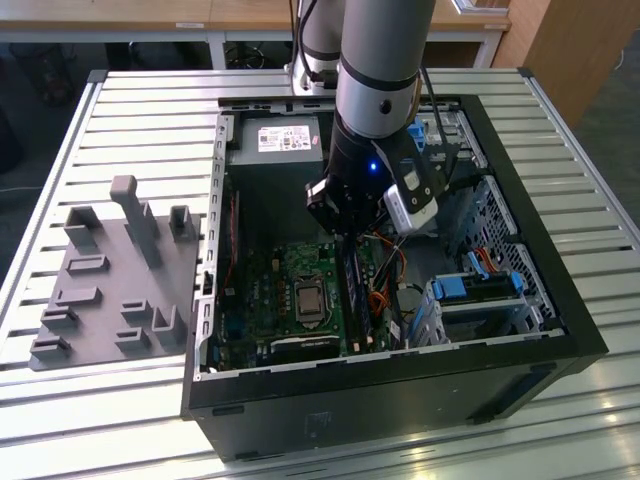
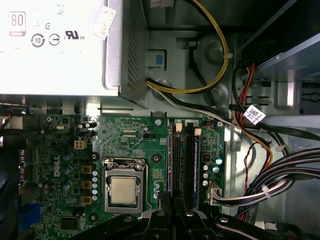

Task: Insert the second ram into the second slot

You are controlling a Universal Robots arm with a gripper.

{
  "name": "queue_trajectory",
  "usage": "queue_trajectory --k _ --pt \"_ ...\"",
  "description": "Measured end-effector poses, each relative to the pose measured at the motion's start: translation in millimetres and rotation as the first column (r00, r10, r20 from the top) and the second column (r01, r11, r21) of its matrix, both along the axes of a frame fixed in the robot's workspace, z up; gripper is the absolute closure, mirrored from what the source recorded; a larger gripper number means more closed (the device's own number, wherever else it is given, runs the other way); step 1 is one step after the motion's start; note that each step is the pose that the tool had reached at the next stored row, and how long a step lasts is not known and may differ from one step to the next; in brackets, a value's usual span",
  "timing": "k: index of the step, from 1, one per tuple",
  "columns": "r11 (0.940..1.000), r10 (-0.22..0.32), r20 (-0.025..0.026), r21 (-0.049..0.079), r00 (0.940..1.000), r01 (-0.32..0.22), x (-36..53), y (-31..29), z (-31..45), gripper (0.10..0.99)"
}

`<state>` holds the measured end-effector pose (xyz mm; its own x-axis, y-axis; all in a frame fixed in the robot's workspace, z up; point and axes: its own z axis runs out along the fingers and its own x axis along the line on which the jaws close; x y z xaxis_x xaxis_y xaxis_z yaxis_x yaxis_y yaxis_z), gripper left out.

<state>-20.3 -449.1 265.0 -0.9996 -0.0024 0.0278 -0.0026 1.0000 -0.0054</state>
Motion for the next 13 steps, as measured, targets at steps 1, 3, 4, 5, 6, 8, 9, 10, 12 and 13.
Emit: queue_trajectory --k 1,3,4,5,6,8,9,10,12,13 --pt "1.0 0.0 0.0 0.0 1.0 0.0 0.0 0.0 -0.1 0.949" --pt "1.0 0.0 0.0 0.0 1.0 0.0 0.0 0.0 -0.2 0.949" --pt "1.0 0.0 0.0 0.0 1.0 0.0 0.0 0.0 -0.3 0.949" --pt "1.0 0.0 0.0 0.0 1.0 0.0 0.0 0.0 -0.5 0.949" --pt "1.0 0.0 -0.0001 0.0 1.0 0.0 0.0 0.0 -0.7 0.949" --pt "1.0 0.0 -0.0003 0.0 1.0 0.0 0.0 0.0 -1.0 0.949" --pt "1.0 0.0 -0.0004 0.0 1.0 0.0 0.0 0.0 -1.3 0.949" --pt "1.0 0.0 -0.0003 0.0 1.0 0.0 0.0 0.0 -1.8 0.949" --pt "1.0 0.0 -0.0004 0.0 1.0 0.0 0.5 0.0 -3.4 0.949" --pt "1.0 0.0 -0.0004 0.0 1.0 0.0 1.1 0.0 -4.7 0.949"
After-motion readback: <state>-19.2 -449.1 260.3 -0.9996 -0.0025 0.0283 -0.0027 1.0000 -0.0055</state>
